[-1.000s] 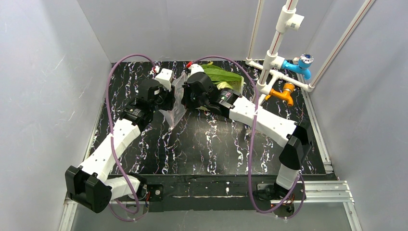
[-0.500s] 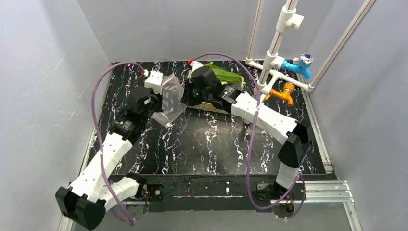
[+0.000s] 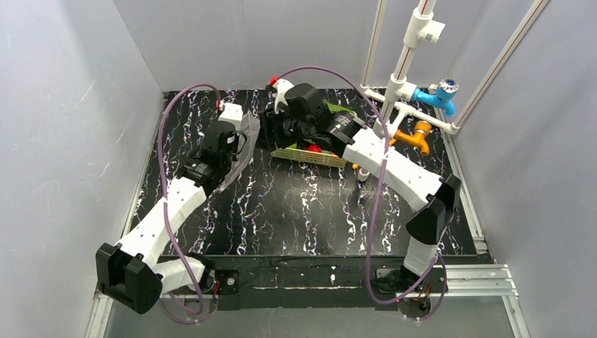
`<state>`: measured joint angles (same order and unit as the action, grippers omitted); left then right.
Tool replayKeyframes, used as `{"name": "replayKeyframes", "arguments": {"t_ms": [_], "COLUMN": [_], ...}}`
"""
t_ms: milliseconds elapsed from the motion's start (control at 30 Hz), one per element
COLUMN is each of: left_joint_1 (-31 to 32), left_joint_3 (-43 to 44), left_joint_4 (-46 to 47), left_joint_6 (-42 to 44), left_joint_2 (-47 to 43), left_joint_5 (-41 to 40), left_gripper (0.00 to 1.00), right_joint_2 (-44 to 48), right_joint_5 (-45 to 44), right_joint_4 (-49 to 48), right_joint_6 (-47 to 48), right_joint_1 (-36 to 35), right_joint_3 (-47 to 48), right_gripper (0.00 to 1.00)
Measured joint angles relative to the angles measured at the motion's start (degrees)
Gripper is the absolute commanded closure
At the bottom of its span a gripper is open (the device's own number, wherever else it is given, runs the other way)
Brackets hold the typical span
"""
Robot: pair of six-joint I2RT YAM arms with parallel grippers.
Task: Place the food in the zip-top bag and seal the zipper
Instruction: Open the zipper of the food storage bag, then pick up the fake vegetable from the bin.
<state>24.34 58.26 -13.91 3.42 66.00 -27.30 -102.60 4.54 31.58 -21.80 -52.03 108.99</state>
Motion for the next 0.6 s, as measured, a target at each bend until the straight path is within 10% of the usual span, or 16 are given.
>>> {"name": "replayKeyframes", "arguments": {"t_ms": [200,400,600], "left_joint_1": [-0.1,-0.2,-0.2], "left_joint_3": [0.3,1.2,1.1], "left_joint_4": [-0.8,-1.3,-1.2], "left_joint_6": [-0.4,-0.6,1.8], "left_joint_2": [1.0,2.3,-1.7], "left_joint_5": [-2.1,-3.1,-6.7], "left_gripper": [1.0,1.0,1.0], "right_joint_2": [7.9,23.9,20.6], "right_joint_5": [-0.6,-8.7,-18.9], "right_joint_4": [1.1,-4.0,-6.1], "right_joint_6": [3.8,10.3,16.9], "right_joint_1": [0.0,0.3,4.3], "right_joint_3": [-3.4,-21.5,-23.3], "right_gripper": [0.03,0.02,0.02]}}
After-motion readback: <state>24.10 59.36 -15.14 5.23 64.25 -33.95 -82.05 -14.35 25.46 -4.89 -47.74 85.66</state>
